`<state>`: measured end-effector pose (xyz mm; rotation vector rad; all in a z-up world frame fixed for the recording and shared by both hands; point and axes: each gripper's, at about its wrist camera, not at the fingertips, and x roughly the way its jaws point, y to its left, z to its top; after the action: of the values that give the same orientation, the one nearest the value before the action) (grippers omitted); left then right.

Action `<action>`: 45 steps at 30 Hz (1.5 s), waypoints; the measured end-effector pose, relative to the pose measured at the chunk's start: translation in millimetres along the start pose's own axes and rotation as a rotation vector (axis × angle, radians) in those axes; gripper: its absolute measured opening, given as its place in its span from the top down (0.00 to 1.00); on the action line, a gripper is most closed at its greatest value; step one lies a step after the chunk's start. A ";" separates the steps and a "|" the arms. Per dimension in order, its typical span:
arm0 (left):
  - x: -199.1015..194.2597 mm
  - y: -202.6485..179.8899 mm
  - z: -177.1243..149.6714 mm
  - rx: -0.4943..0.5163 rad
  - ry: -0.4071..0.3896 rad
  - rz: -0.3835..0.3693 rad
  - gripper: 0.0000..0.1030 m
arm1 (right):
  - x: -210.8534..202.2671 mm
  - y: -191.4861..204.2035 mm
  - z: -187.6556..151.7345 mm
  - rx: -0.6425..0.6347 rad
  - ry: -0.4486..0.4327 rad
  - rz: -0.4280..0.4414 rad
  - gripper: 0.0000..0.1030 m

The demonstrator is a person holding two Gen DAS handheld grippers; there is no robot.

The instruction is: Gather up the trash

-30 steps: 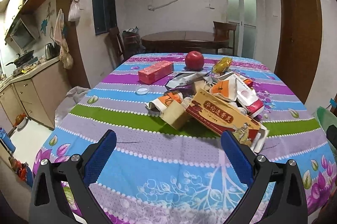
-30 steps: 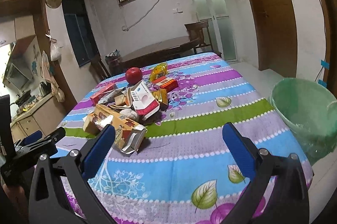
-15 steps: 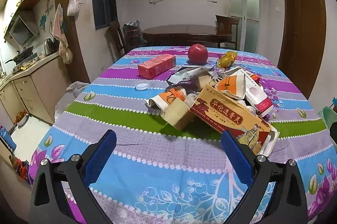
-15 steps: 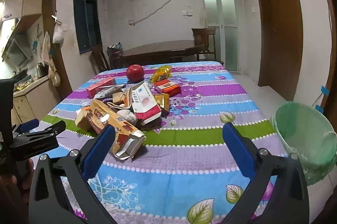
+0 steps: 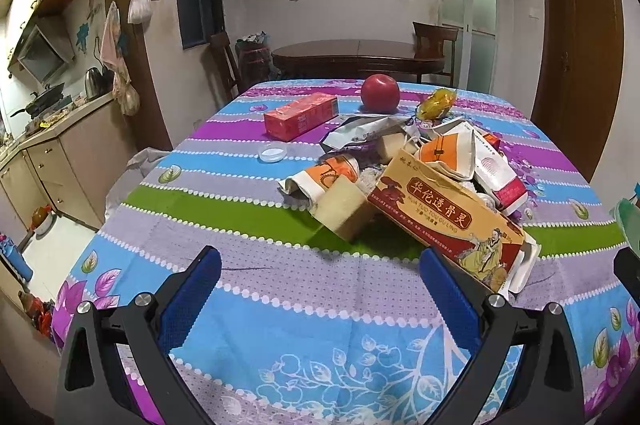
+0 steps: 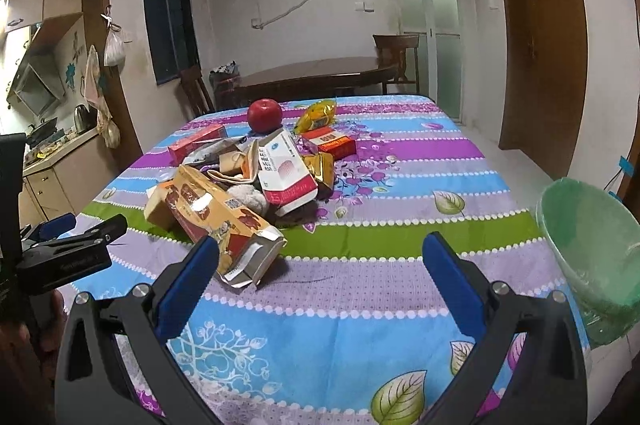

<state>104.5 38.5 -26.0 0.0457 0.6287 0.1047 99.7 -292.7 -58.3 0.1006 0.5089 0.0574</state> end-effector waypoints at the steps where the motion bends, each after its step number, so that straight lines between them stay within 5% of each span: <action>1: 0.3 -0.6 -0.2 0.000 0.002 0.000 0.04 | 0.3 -0.7 -0.2 0.003 0.002 0.002 0.05; 45: 23.1 25.6 -14.4 -0.043 0.082 0.047 0.04 | 16.6 5.9 -11.7 -0.050 0.073 0.016 0.05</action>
<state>112.5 66.7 -49.2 0.0147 0.7076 0.1660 108.2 -284.5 -75.9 0.0538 0.5790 0.0897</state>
